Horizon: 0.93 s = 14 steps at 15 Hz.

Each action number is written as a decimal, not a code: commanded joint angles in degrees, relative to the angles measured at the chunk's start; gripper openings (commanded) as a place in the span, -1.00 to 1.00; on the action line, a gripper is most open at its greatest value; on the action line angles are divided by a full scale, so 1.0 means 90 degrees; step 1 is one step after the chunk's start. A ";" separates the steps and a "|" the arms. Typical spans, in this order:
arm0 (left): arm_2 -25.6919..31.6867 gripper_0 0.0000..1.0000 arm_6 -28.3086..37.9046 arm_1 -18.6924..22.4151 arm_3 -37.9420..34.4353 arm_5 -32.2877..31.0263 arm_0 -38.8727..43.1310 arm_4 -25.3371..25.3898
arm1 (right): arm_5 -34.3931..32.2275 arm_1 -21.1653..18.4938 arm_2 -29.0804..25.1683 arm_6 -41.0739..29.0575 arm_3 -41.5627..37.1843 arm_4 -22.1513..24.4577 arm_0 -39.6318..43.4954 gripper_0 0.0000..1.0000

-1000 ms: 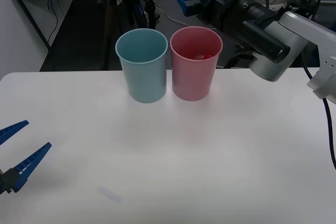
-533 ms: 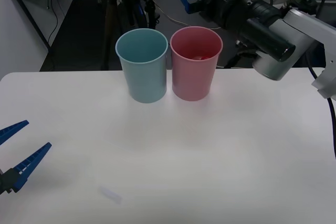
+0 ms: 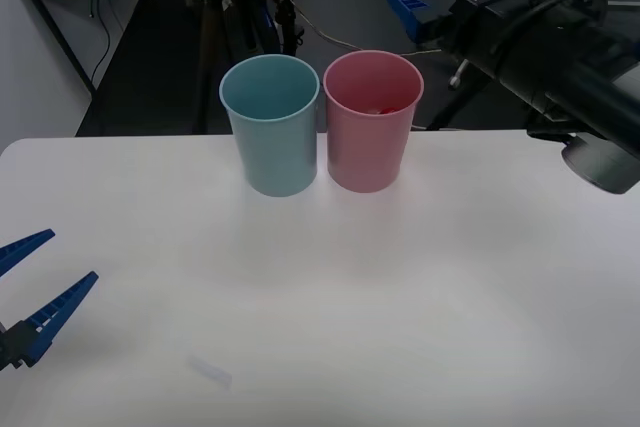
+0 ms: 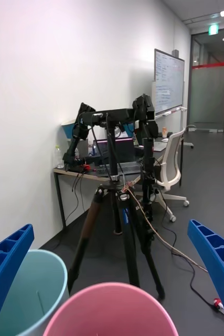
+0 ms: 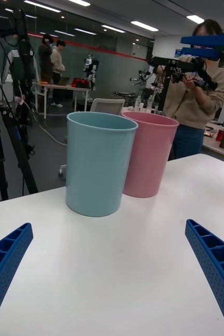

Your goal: Grasp the object on the table and drop it into the matching bin: aluminum can to the light blue bin, PET bottle to the pink bin.

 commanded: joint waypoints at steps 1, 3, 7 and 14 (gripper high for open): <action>0.0000 1.00 0.0000 0.0000 0.0000 0.0000 0.0000 0.0000 | -0.0216 -0.0415 -0.0573 -0.0030 -0.0651 -0.0028 0.0879 1.00; 0.0000 1.00 0.0000 0.0000 0.0000 0.0000 0.0000 0.0000 | -0.0353 -0.0581 -0.1080 -0.0030 -0.1032 0.0099 0.1562 1.00; 0.0000 1.00 0.0000 0.0000 0.0000 0.0000 0.0000 0.0000 | -0.0373 -0.0620 -0.1842 -0.0118 -0.1559 0.0528 0.2646 1.00; 0.0000 1.00 0.0000 0.0000 0.0000 0.0000 0.0000 0.0000 | -0.0822 -0.0620 -0.2692 -0.0743 -0.1882 0.1319 0.4091 1.00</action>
